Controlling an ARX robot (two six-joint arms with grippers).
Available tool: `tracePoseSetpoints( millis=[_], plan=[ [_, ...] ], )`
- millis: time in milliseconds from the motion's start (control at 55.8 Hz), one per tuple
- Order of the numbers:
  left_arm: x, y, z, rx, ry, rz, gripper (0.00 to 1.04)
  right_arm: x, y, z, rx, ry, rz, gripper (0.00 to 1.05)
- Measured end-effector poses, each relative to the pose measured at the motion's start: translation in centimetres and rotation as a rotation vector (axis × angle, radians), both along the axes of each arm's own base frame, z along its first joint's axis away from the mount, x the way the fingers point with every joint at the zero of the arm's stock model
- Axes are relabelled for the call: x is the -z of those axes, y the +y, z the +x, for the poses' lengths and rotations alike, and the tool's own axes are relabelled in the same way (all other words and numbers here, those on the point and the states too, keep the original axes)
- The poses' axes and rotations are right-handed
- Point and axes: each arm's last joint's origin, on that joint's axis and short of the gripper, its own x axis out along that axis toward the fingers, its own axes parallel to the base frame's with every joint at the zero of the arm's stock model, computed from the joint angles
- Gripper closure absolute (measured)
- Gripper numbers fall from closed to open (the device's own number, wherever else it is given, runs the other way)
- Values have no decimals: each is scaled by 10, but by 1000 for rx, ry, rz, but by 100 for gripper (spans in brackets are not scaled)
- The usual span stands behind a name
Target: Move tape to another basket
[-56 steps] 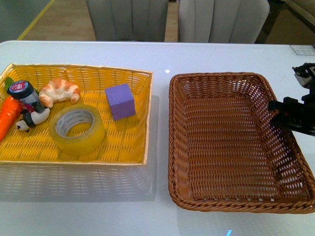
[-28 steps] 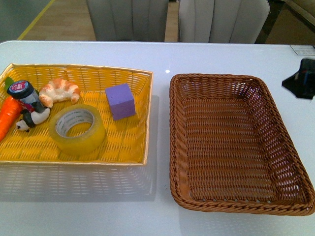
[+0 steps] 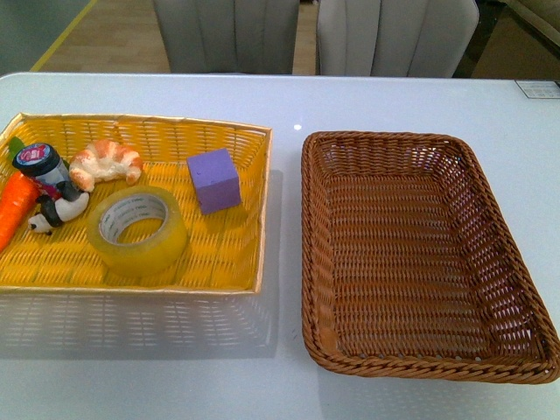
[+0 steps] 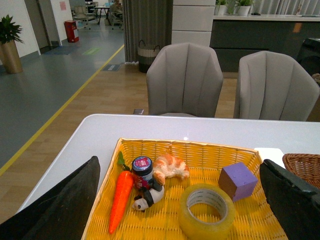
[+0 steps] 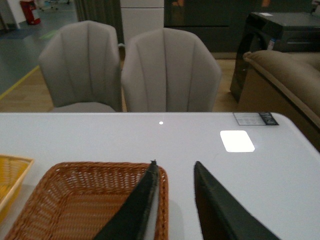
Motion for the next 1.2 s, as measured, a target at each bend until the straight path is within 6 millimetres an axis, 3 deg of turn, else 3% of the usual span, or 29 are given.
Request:
tracePoseSetpoints(
  millis=[108,251,627,1201],
  plan=[
    [0,0,0,0,0,0,9,1,1,-15,-5,5,0,103],
    [0,0,0,0,0,0,9,1,1,-39,-2,6,1,103],
    [0,0,0,0,0,0,9,0,1,-72,-2,6,2,103],
    [0,0,0,0,0,0,9,-11,2,-98,-2,-28,1,103]
  ],
)
